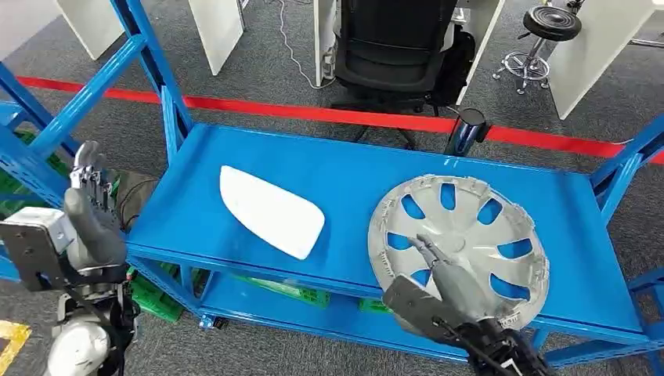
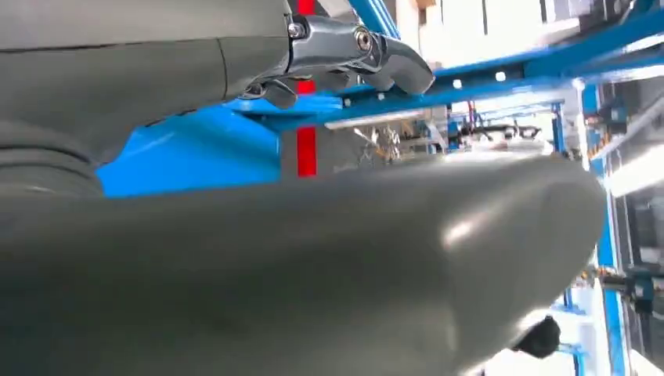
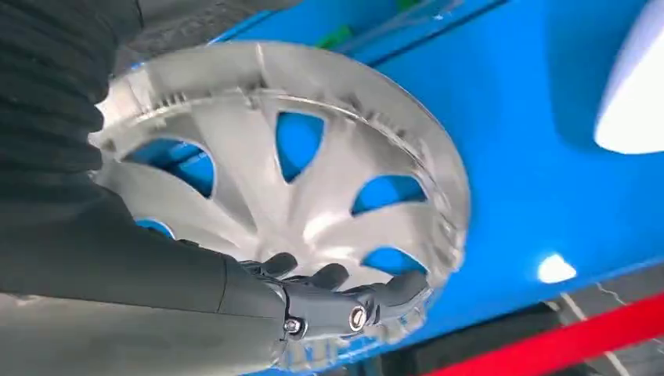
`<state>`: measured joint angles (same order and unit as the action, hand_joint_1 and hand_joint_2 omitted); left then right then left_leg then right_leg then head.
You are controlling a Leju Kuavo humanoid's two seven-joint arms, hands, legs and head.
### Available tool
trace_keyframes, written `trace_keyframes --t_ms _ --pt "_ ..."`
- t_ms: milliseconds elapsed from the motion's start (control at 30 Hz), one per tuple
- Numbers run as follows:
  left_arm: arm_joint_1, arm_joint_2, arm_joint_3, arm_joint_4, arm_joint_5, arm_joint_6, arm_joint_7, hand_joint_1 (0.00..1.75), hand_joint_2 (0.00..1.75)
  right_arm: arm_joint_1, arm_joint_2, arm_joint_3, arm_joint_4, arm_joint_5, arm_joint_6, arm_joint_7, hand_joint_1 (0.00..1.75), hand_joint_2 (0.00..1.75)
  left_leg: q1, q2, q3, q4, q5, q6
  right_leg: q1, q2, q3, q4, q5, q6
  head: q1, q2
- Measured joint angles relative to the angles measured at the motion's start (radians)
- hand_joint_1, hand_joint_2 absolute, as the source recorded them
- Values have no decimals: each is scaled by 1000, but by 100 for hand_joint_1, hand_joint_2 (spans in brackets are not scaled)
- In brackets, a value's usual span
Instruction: Take the parts from the cabinet and place them on the table.
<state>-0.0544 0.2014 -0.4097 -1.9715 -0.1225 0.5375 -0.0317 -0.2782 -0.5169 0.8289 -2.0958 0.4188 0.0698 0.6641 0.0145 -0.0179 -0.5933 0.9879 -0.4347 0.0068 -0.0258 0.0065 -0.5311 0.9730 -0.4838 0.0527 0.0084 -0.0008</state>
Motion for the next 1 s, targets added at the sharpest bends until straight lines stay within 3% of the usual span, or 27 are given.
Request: trace_keyframes --t_ms 267,367,600,767,1000 --pt "0 3 10 0 11 8 -2 0 0 49 5 -30 21 118 18 10 0 175 0 0 0 0 0 0 0 -1 0 0 0 0 1 0" --pt "0 5 18 0 11 11 2 0 0 78 4 -62 27 150 11 10 0 175 0 0 0 0 0 0 0 0 0 0 0 0 2 0" --pt "0 5 32 -1 8 4 6 0 0 149 3 -169 31 184 67 10 0 175 0 0 0 1 0 0 0 0 0 0 0 0 2 0" --pt "0 6 34 -3 12 3 12 0 0 181 2 -218 49 166 14 10 0 175 0 1 0 1 0 0 0 0 0 0 0 0 2 0" --pt "0 6 39 -4 13 3 14 0 0 195 1 -245 68 164 9 10 0 175 0 1 0 1 0 0 0 0 0 0 0 0 2 0"
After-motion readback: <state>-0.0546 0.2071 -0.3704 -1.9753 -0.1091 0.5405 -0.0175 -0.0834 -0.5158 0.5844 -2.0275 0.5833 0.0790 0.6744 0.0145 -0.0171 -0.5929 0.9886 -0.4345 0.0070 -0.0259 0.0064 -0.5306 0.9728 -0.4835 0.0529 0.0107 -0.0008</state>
